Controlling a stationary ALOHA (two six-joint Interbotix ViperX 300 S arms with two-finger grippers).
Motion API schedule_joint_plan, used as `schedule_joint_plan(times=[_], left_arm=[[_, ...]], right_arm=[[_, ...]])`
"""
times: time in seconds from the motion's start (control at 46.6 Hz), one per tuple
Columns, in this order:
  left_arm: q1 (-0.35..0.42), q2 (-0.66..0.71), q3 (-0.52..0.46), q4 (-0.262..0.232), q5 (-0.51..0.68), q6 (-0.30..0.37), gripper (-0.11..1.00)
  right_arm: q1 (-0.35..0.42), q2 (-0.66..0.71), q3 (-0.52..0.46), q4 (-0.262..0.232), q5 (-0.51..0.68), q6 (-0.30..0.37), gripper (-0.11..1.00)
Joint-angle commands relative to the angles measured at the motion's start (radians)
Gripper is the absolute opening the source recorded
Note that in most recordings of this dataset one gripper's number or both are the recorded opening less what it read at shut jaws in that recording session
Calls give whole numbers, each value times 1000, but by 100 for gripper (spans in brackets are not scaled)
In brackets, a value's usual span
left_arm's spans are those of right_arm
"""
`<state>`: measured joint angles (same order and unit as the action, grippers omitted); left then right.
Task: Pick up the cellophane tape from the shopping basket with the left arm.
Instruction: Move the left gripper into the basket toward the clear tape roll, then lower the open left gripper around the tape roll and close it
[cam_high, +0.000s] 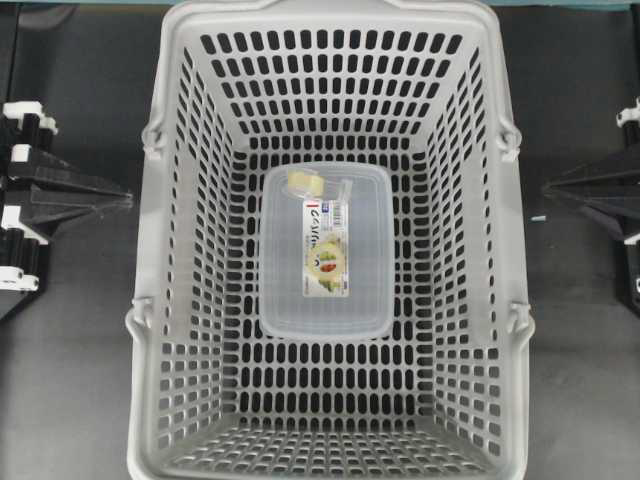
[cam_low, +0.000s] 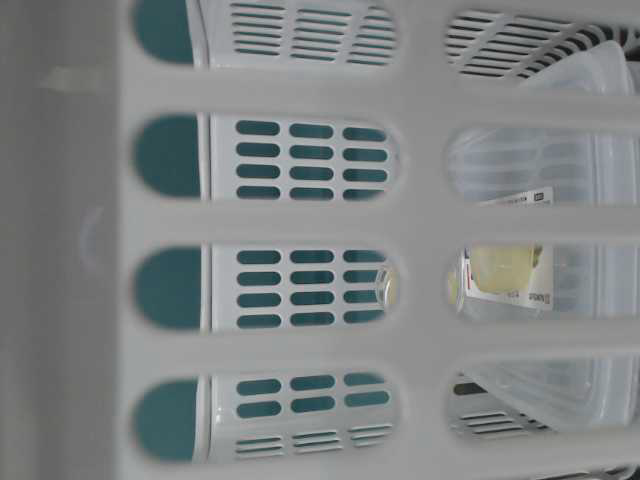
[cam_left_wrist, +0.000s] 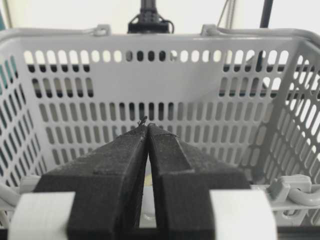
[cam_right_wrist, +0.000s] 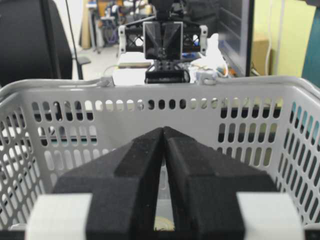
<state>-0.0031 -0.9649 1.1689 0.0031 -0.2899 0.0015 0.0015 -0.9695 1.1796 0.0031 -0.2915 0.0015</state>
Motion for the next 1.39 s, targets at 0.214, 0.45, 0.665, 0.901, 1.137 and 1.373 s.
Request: schedule_joint_plan(times=[0.214, 0.45, 0.665, 0.901, 1.137, 1.373], left_arm=[[-2, 75, -225, 41, 311, -41, 0], [-18, 202, -425, 41, 538, -37, 0], [-21, 344, -584, 41, 686, -26, 0], [-18, 480, -692, 41, 785, -32, 0], [-17, 611, -790, 41, 897, -40, 21], [-21, 776, -893, 41, 1031, -37, 86]], right_arm=[[2, 8, -63, 2, 179, 9, 0], [2, 3, -101, 2, 330, 11, 0], [2, 2, -101, 3, 333, 11, 5], [0, -2, -101, 9, 337, 25, 61], [-2, -3, -100, 9, 337, 52, 80], [-2, -3, -100, 9, 334, 52, 79]])
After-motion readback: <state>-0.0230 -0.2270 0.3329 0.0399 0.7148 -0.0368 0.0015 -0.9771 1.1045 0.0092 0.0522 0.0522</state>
